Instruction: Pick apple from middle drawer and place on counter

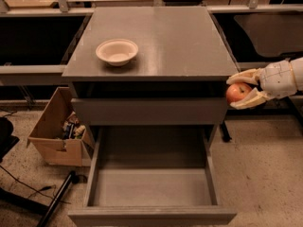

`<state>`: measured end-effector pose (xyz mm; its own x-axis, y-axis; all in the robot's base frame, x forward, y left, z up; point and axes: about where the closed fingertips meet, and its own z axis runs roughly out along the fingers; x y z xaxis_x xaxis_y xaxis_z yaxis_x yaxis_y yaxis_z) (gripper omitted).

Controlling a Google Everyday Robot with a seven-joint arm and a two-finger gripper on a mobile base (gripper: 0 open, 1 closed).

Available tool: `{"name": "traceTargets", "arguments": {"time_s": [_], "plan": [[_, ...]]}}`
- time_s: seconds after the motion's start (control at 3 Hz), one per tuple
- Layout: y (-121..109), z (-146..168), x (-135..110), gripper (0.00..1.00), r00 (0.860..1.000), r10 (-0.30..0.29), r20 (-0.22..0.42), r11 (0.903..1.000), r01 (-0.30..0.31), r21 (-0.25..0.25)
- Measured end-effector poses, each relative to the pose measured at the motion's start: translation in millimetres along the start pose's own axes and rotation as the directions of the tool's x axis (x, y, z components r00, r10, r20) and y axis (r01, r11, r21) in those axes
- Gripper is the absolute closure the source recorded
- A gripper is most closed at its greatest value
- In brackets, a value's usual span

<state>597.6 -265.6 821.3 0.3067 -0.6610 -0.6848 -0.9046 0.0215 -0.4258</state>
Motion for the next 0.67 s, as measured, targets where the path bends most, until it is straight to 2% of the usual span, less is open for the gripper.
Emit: {"name": "traceTargets", "arguments": {"time_s": [0.33, 0.67], "plan": [[-32, 11, -8, 1.00, 0.999, 0.003, 0.047, 0.9984, 0.000, -0.057], [-93, -16, -43, 1.00, 0.998, -0.037, 0.047, 0.9989, 0.035, 0.032]]}}
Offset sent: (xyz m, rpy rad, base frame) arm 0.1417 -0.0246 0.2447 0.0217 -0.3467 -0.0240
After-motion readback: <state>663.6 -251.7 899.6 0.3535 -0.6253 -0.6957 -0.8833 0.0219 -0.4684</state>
